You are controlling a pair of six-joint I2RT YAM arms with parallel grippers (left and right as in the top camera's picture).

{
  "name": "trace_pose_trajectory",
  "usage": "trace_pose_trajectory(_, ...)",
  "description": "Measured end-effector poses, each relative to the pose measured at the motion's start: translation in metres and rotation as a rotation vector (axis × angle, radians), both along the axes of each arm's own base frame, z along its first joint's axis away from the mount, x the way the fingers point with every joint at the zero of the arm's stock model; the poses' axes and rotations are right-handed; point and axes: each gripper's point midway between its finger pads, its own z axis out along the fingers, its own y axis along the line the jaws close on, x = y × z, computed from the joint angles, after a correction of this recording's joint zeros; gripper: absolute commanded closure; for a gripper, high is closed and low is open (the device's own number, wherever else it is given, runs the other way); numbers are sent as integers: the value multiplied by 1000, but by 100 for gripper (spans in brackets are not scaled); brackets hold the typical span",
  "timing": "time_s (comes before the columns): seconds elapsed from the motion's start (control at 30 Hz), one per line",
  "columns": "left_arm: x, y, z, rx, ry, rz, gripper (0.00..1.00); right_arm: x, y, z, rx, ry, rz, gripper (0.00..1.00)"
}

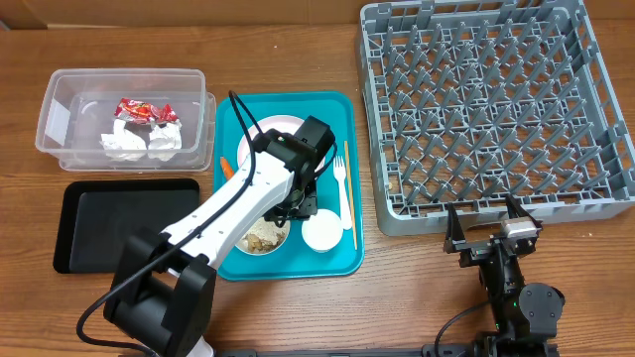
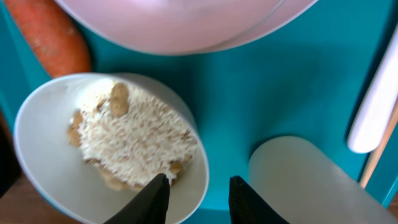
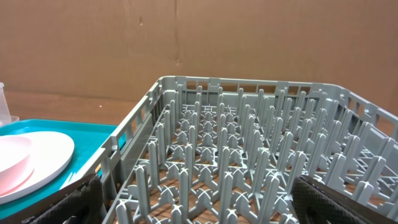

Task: Sort waste into correct bins and load items into the dishwasher
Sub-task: 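Lower the left gripper onto the white rice bowl rim and grasp it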

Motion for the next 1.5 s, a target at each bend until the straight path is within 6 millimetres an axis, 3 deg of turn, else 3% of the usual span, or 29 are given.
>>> trace_pose_trajectory(0.53, 6, -2, -25, -23, -51, 5, 67, 0, 0, 0, 0, 0, 0, 0)
trace_pose_trajectory(0.67, 5, -1, -26, -21, -48, 7, 71, 0, 0, 0, 0, 0, 0, 0)
trace_pose_trajectory(1.27, 2, 0, -34, -22, -49, 27, 68, 0, 0, 0, 0, 0, 0, 0)
trace_pose_trajectory(1.5, 4, -1, -36, -30, -61, 29, 71, 0, 0, 0, 0, 0, 0, 0)
